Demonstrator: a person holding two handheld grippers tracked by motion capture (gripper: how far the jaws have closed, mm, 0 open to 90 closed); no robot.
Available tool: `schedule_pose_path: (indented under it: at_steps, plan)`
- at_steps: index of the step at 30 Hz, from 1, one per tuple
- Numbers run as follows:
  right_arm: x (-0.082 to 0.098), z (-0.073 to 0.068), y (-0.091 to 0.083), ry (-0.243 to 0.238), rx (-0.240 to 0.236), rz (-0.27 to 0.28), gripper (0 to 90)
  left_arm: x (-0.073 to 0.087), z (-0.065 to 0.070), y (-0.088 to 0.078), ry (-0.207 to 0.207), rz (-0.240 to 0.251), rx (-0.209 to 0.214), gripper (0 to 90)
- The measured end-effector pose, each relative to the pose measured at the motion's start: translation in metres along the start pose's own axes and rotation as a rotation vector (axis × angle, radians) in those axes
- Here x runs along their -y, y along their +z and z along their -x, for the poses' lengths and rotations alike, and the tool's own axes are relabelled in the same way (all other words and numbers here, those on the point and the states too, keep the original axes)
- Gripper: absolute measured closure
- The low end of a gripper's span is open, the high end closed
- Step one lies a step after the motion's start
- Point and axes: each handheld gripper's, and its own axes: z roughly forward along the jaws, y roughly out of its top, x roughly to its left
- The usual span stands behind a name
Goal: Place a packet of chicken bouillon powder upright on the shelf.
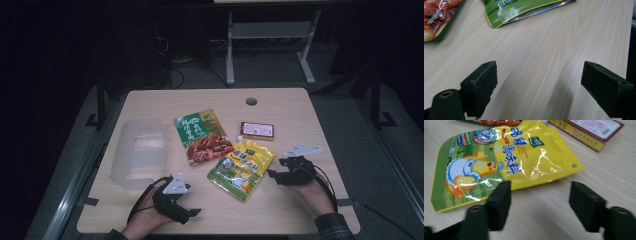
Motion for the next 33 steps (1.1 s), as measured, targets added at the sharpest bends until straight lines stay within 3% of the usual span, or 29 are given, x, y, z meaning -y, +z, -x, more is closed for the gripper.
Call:
schedule_pose_path:
  at_steps: [1, 5, 11, 19, 22, 23, 25, 27, 33]
  plan:
    - [-0.007, 0.001, 0.002, -0.005, -0.019, 0.013, 50.6, 0.000, 0.000, 0.000, -0.001, -0.004, 0.002, 13.1]
    - [-0.018, 0.001, 0.009, -0.013, -0.031, 0.006, 59.7, 0.000, 0.001, 0.001, -0.006, -0.003, 0.003, 13.1]
    - [-0.043, 0.006, 0.029, -0.033, -0.045, 0.015, 85.9, 0.000, 0.001, 0.000, -0.008, -0.005, 0.005, 13.3]
    - [-0.059, 0.001, 0.056, -0.084, -0.078, 0.001, 89.7, 0.001, 0.001, 0.000, -0.004, -0.005, 0.005, 13.3]
    - [-0.062, -0.007, 0.068, -0.106, -0.113, -0.018, 89.8, 0.001, 0.002, 0.000, -0.005, -0.005, 0.007, 13.3]
    - [-0.063, -0.016, 0.075, -0.127, -0.144, -0.031, 89.8, 0.001, 0.002, 0.000, -0.006, -0.005, 0.007, 13.4]
    - [-0.063, -0.019, 0.077, -0.136, -0.151, -0.037, 89.8, 0.001, 0.001, 0.000, 0.004, -0.014, 0.007, 13.4]
    - [-0.063, -0.030, 0.085, -0.173, -0.182, -0.062, 89.8, 0.002, 0.001, 0.000, 0.006, -0.015, 0.008, 13.4]
    - [-0.060, -0.041, 0.092, -0.212, -0.195, -0.082, 90.0, 0.002, 0.002, 0.000, -0.001, -0.012, 0.008, 13.6]
